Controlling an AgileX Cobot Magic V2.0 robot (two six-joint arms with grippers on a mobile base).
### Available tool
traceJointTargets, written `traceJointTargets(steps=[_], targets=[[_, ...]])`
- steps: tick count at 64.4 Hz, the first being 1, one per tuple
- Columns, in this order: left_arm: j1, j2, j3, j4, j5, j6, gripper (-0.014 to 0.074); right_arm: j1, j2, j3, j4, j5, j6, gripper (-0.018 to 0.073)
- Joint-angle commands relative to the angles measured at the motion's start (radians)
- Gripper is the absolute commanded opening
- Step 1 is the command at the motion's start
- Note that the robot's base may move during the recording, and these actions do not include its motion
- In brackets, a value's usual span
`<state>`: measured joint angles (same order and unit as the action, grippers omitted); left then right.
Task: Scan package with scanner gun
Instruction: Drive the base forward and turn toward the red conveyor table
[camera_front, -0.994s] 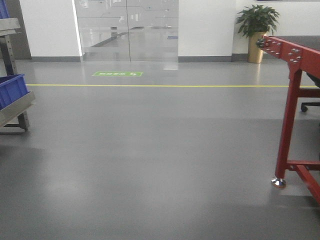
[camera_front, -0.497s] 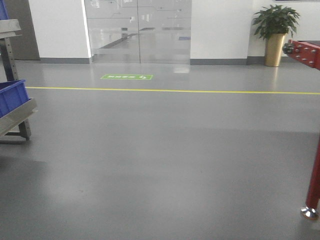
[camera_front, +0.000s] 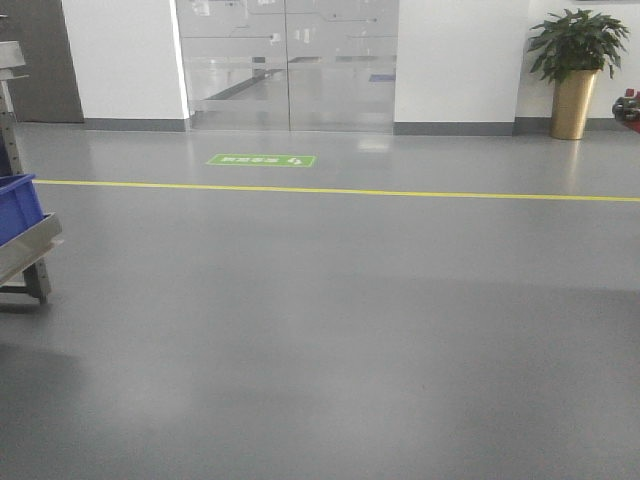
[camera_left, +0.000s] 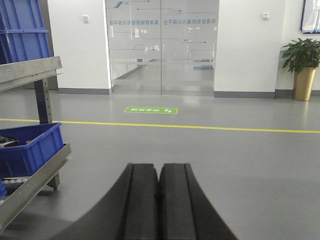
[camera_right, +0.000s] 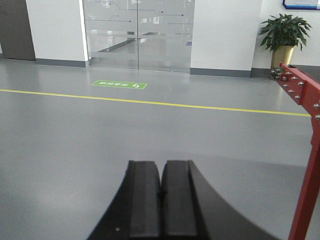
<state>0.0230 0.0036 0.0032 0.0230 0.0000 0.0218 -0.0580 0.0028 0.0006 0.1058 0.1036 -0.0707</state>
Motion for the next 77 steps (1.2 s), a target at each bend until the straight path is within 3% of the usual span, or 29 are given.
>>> traceJointTargets(steps=[1, 77], targets=[[0.001, -0.004, -0.003, 0.002, -0.018, -0.007, -0.0111, 0.001, -0.003, -0.001, -0.006, -0.015, -0.002, -0.0153], [0.001, -0.004, -0.003, 0.002, -0.018, -0.007, -0.0111, 0.001, -0.003, -0.001, -0.006, -0.015, -0.002, -0.0153]])
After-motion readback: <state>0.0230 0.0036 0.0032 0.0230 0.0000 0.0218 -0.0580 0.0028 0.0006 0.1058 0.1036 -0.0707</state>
